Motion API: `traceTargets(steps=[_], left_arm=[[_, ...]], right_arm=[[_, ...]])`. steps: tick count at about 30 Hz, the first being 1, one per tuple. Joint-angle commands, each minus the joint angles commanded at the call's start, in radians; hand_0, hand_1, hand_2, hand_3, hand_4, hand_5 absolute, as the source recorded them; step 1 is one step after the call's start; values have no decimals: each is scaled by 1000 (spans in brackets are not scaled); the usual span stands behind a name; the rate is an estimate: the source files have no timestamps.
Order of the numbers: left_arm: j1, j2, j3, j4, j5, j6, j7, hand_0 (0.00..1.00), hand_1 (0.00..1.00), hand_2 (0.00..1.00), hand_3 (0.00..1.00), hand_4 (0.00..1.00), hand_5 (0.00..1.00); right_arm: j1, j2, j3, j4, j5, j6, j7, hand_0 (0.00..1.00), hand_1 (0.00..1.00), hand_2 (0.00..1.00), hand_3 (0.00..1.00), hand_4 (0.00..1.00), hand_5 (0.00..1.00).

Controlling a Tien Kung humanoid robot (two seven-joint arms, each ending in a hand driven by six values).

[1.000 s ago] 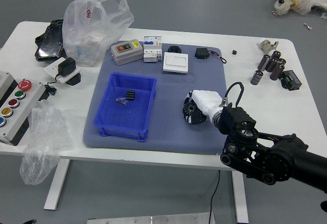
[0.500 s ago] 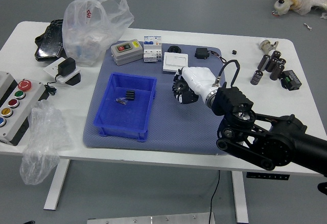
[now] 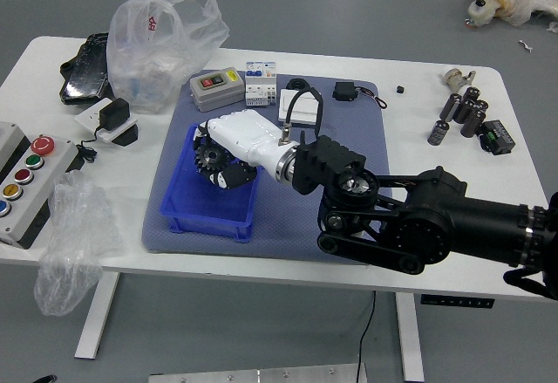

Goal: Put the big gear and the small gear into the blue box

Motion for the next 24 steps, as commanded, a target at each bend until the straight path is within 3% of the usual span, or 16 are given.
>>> traceTargets(steps=[5, 6, 11, 12, 23, 24], left_arm=[[-2, 0, -3, 0, 6, -1, 2, 654, 593, 585, 740, 740, 635], [-3, 0, -3, 0, 6, -1, 2, 653, 594, 585, 740, 739, 621], [-4, -2, -4, 0, 11, -3, 2, 653, 594, 585, 740, 739, 621], [-4, -2, -4, 0, 12, -3, 2, 654, 593, 585, 740, 742, 606], [-5, -1, -6, 0, 15, -3, 3, 653, 593, 585, 739, 741, 604], [-5, -1, -6, 0, 15, -3, 3, 653, 593, 585, 738, 741, 600]], right_arm=[[-2, 20, -27, -42, 7, 7, 19, 408, 648, 640, 614, 314, 2], [-2, 21, -28, -48, 6, 12, 18, 602, 844, 829, 727, 408, 234], [-3, 21, -33, -65, 2, 35, 1, 602, 844, 829, 727, 408, 234], [-5, 22, -37, -67, 3, 38, -2, 694, 934, 926, 879, 594, 336], [-26, 30, -62, -68, -2, 54, -13, 720, 948, 935, 886, 578, 315], [-27, 29, -58, -68, -3, 50, -9, 717, 949, 930, 878, 620, 347]])
